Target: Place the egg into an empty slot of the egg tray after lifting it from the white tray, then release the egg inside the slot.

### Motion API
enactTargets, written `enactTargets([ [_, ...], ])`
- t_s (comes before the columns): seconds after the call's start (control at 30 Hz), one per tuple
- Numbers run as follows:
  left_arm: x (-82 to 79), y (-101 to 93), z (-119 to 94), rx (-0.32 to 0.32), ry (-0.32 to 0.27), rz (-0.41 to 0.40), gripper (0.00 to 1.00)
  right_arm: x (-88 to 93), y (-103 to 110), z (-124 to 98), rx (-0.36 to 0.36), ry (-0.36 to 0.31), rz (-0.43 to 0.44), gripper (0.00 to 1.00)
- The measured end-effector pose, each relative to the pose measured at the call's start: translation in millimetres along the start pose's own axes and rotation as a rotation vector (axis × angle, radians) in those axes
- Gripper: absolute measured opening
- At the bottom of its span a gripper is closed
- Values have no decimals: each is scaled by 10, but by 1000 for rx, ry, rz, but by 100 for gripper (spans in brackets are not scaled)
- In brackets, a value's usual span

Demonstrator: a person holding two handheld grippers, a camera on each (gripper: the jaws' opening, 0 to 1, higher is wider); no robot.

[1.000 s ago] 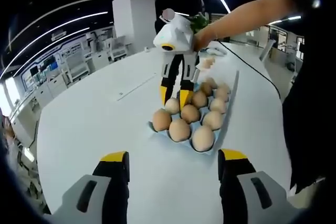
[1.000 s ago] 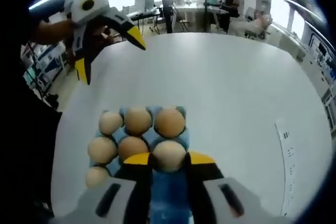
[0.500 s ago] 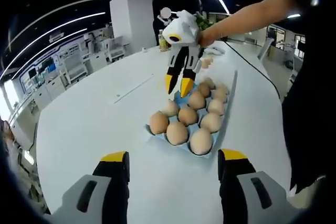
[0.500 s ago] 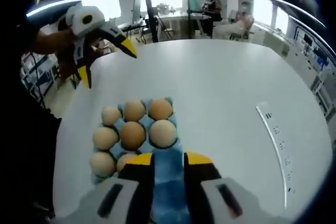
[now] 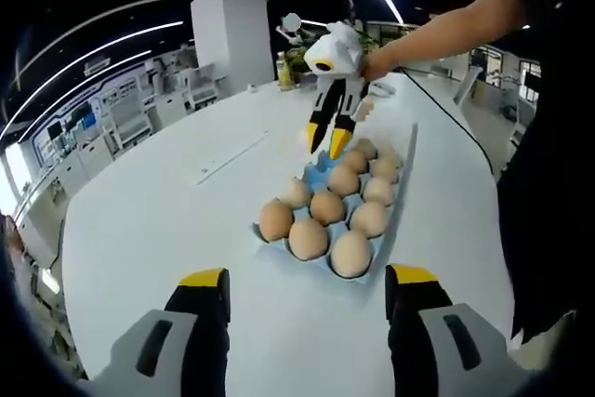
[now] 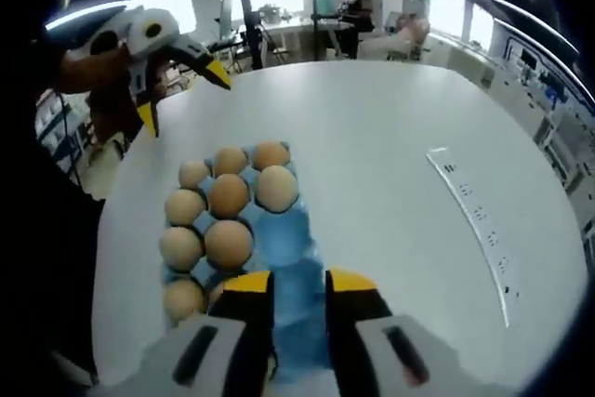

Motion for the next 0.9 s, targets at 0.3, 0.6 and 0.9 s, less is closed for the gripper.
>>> enactTargets([
  [0.3,-8,-2,2,-1,2,2,68,321,-80,-263,48,33,41,22],
  [0.6,-40,-10,5,0,3,10,68,676,-104,-519,104,71,91,22],
  [0.9,-79,-9,20,1,6,17,68,971,-145,-722,143,105,130,22],
])
Point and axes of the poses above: the point that each gripper's makers call its tool centre point, and the gripper's own axes: z roughly forward along the fingers, y roughly to its left, x roughly out of its underside, the point moved 6 cm from there along -z, roughly backward along the fingers, and after that the axes turned 5 degrees about z, right-handed, at the moved point
